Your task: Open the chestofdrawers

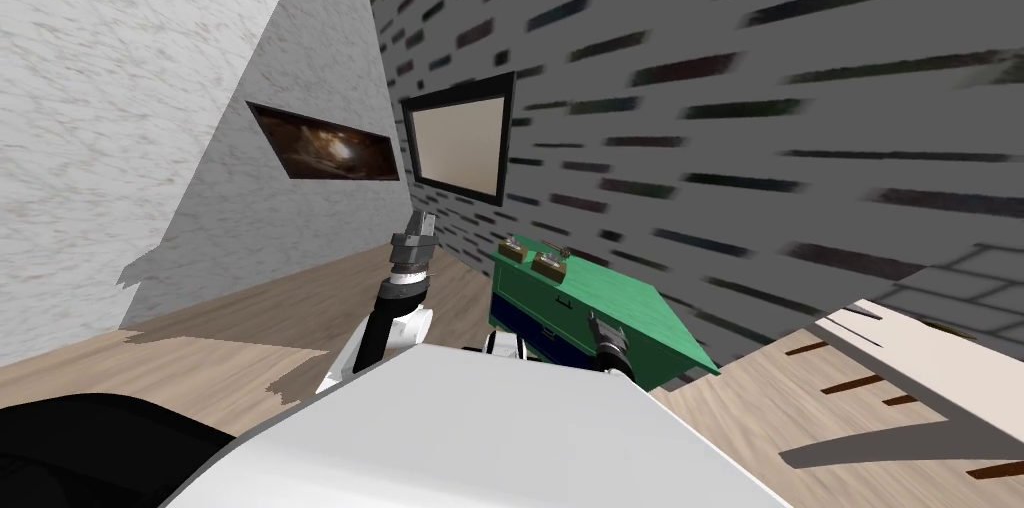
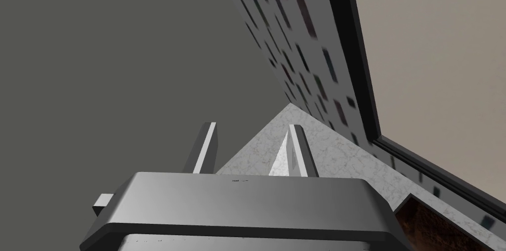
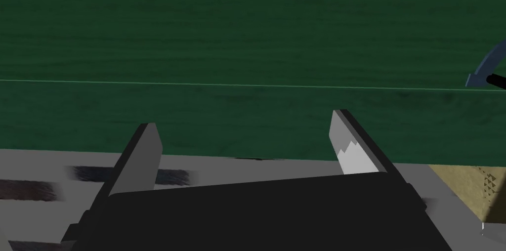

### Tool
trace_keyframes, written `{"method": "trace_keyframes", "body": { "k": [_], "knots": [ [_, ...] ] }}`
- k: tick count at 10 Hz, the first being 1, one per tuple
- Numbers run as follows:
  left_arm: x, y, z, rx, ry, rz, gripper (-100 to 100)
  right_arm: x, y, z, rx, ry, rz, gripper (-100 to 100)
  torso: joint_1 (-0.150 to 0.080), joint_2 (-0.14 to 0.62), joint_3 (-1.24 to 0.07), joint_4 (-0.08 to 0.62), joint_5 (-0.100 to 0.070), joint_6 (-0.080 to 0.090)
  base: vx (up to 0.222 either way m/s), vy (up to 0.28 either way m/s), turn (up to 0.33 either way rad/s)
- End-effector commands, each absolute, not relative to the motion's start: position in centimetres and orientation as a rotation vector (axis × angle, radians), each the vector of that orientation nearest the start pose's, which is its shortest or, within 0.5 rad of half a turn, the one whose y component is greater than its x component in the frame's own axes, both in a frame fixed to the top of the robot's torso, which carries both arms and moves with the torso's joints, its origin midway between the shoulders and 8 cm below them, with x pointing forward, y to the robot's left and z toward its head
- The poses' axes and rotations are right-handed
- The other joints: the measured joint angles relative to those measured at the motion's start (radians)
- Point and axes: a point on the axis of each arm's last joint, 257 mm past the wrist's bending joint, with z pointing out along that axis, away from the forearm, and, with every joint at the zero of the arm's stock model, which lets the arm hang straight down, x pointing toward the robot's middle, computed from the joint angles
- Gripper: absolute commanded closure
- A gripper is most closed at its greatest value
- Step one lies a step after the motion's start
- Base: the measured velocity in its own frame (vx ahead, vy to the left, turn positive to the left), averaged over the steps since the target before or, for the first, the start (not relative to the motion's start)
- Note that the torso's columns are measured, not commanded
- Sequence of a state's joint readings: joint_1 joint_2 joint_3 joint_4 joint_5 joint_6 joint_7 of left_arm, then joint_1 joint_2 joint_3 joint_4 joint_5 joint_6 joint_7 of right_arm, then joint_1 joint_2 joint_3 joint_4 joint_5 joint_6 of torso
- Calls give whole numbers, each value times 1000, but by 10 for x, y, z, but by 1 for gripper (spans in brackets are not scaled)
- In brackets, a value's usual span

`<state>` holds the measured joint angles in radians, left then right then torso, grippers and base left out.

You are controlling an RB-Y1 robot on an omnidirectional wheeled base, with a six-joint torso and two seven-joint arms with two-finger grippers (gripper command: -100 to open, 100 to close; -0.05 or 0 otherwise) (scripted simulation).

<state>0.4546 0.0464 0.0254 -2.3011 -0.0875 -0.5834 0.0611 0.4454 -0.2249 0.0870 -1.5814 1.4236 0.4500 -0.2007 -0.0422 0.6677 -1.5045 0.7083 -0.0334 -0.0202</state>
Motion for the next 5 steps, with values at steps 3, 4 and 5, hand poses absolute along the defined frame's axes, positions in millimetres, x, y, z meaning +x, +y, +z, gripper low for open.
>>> {"method": "trace_keyframes", "body": {
  "k": [3,4,5],
  "knots": [
    [328,260,61,-469,590,-1330,0,322,-422,-418,453,1932,-437,-100,-7,3,2,0,-3,2,4,-1,3],
    [328,260,61,-469,590,-1330,0,322,-422,-418,453,1932,-437,-100,-6,4,3,1,-3,1,-12,-4,-3],
    [328,260,61,-469,590,-1330,0,322,-422,-418,453,1932,-437,-100,-7,4,3,1,-2,2,-6,-2,41]
  ]
}}
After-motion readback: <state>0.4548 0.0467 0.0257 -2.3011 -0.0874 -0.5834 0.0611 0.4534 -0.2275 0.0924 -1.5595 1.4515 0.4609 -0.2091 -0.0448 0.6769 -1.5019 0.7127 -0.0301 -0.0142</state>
